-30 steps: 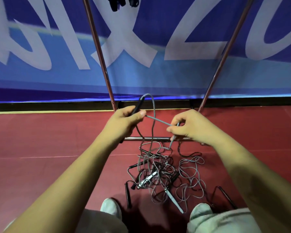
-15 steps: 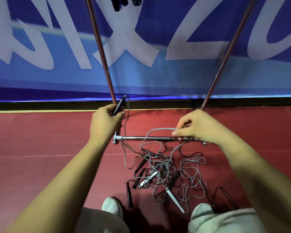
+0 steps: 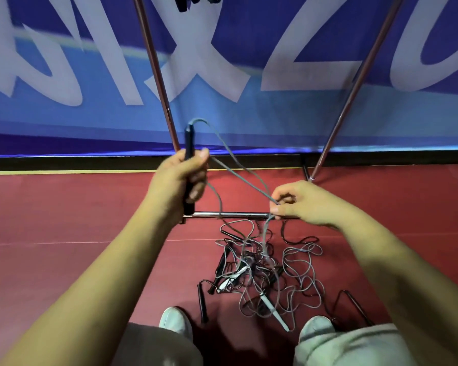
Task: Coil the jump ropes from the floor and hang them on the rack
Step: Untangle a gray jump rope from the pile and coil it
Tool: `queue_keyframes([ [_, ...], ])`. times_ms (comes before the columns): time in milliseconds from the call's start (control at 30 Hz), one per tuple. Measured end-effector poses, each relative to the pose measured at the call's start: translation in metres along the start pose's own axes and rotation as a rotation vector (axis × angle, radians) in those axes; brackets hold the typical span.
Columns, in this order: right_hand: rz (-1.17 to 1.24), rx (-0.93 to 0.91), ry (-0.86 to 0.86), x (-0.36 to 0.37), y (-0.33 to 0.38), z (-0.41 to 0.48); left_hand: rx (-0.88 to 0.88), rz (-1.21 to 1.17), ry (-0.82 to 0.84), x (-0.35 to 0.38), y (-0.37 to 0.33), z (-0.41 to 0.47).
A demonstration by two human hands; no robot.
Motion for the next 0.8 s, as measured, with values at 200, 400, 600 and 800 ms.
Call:
queue_keyframes([
  [200, -0.055, 0.046, -0.066, -0.006, -0.016, 0.001, 0.086, 0.198, -0.249, -0.051, -0.021, 0.014],
  [400, 0.154, -0.108, -0.141, -0.014, 0.046, -0.007, 0.325, 0.875, -0.323, -0.038, -0.01, 0.004],
  [600, 0.19, -0.133, -0.069, 0.006, 0.057, -0.012, -0.019, 0.78, 0.38, 0.033, 0.035, -0.027],
  [800, -0.169, -0.021, 0.129, 0.015, 0.009, -0.01, 0.026, 0.169, 0.099, 0.005, 0.001, -0.002],
])
Point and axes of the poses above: each hand's wrist, its own z-axis towards the middle knuckle, its own x-axis out of the palm, y = z × x, the point moved 7 cm from there along z, towards the middle knuckle, and after that the axes turned 9 degrees about -y, right-handed, at the moved point
